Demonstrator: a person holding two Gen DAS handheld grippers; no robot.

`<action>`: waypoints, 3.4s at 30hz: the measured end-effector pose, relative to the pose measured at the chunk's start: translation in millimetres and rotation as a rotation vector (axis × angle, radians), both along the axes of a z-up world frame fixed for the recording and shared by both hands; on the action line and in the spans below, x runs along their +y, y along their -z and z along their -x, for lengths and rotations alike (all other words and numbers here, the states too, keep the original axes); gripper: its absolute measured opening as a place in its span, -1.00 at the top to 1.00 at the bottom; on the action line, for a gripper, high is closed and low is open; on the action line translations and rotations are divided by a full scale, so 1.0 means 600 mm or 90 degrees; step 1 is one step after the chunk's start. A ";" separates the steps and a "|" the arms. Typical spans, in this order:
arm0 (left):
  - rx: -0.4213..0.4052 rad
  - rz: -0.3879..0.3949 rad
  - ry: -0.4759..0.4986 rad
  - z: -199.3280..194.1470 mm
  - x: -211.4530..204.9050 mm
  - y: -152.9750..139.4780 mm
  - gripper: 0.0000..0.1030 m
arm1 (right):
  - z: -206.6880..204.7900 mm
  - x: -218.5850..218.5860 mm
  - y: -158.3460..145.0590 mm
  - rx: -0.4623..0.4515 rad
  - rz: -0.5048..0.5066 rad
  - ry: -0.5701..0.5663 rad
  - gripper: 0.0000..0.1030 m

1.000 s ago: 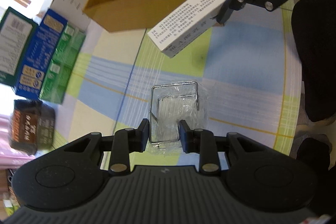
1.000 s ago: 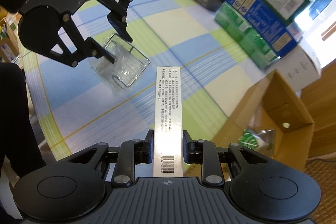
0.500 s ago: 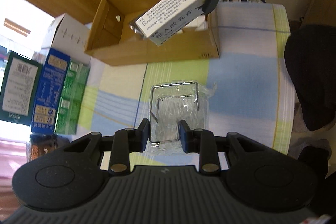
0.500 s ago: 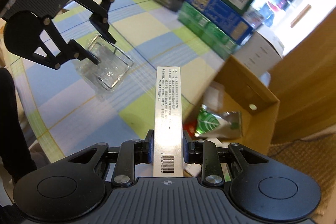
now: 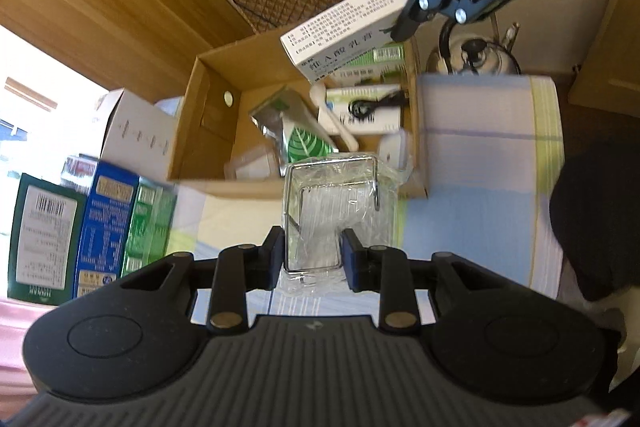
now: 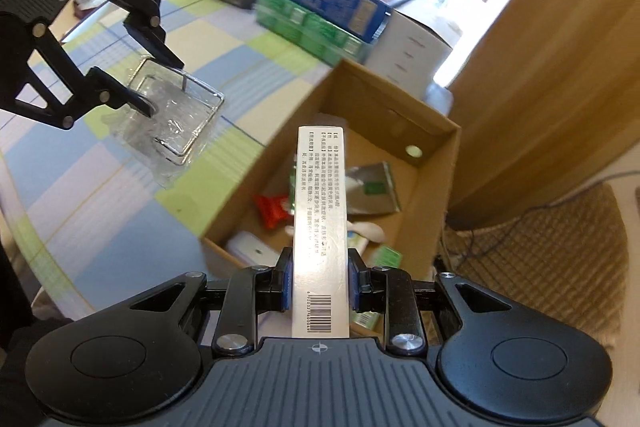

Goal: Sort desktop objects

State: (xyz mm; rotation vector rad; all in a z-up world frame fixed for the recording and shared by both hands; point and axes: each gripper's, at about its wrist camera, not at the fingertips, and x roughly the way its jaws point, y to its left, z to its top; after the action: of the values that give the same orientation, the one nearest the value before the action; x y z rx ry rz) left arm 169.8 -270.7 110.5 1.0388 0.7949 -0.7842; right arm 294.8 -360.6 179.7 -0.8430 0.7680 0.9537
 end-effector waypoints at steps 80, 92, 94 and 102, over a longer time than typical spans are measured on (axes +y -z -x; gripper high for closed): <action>0.011 0.181 -0.210 -0.139 -0.027 0.098 -0.83 | -0.127 -0.001 0.101 0.087 -0.078 0.144 -0.38; 0.044 0.310 -0.421 -0.013 0.007 0.076 -0.97 | -0.038 -0.100 0.075 0.124 -0.152 0.274 -0.96; 0.045 0.340 -0.455 0.012 0.014 0.072 -0.97 | -0.020 -0.111 0.069 0.130 -0.158 0.294 -0.96; 0.047 0.411 -0.531 0.108 0.033 0.060 -0.97 | 0.051 -0.148 0.055 0.150 -0.162 0.355 -0.96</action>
State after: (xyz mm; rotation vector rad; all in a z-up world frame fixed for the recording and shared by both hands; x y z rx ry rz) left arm 104.9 -250.6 74.4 0.0578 0.8574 -0.3040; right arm 264.5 -449.5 146.9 -0.2655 0.9930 0.6324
